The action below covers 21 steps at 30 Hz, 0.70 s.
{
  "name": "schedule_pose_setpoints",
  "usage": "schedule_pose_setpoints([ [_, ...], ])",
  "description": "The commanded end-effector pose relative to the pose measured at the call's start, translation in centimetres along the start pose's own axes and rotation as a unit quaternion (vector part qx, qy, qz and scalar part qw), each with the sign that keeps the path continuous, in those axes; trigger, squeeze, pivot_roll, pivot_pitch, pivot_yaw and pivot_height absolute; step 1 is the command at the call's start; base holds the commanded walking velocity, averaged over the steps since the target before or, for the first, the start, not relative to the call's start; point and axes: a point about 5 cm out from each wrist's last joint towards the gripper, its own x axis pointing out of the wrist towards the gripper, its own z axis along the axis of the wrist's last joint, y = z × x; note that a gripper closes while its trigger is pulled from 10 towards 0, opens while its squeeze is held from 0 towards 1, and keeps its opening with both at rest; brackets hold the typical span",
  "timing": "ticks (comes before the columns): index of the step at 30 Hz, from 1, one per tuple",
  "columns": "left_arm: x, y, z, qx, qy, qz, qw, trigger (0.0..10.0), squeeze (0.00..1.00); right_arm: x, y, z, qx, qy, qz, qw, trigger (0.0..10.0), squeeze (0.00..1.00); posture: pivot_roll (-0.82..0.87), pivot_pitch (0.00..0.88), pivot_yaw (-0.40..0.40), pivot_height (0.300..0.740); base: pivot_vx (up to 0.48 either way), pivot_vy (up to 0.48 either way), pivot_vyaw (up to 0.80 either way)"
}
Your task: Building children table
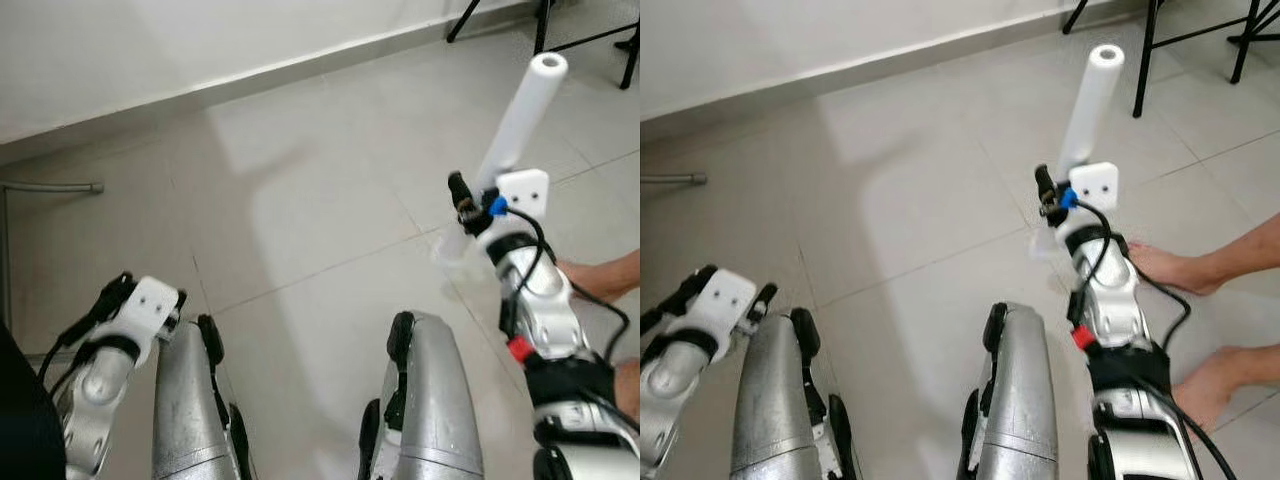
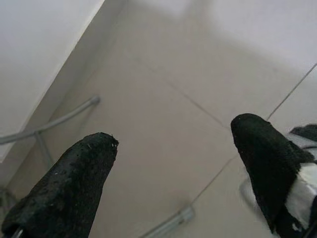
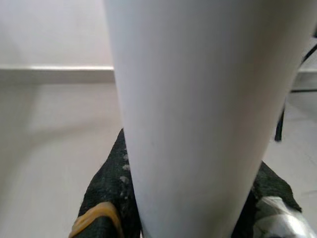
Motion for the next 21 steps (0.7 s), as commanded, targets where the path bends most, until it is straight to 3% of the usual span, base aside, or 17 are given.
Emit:
schedule_pose_setpoints([
  [1,-0.7,-0.2,-0.9,-0.003,0.022,-0.002,1.000,10.0,0.00,-0.6,-0.5,-0.2,-0.003,0.005,-0.005,1.000,10.0,0.00,0.10,0.334,-0.031,0.510,0.000,0.000,0.00],
  [12,-3.5,-1.4,-4.1,0.000,0.080,-0.013,0.997,10.0,0.00,-3.6,-0.5,-1.8,-0.004,0.045,0.005,0.999,10.0,0.00,0.11,0.313,-0.026,0.545,0.000,0.000,0.00],
  [16,-5.7,-1.7,-7.3,-0.036,0.162,0.006,0.986,10.0,0.00,-4.9,-0.7,-2.8,-0.007,0.069,0.003,0.998,10.0,0.00,0.10,0.284,-0.024,0.565,0.000,0.000,0.00],
  [17,-5.7,-1.7,-7.3,-0.036,0.162,0.006,0.986,10.0,0.00,-4.9,-0.7,-2.8,-0.007,0.069,0.003,0.998,10.0,0.00,0.10,0.284,-0.024,0.565,0.000,0.000,0.00],
  [18,-6.8,-1.7,-8.7,-0.058,0.205,0.021,0.977,10.0,0.00,-5.1,-0.9,-2.9,-0.008,0.074,0.002,0.997,10.0,0.00,0.10,0.270,-0.025,0.575,0.000,0.000,0.00],
  [21,-7.7,-2.0,-9.6,-0.056,0.230,0.017,0.971,10.0,0.00,-5.2,-1.0,-3.1,-0.010,0.079,0.002,0.997,10.0,0.00,0.10,0.258,-0.027,0.585,0.000,0.000,0.00],
])
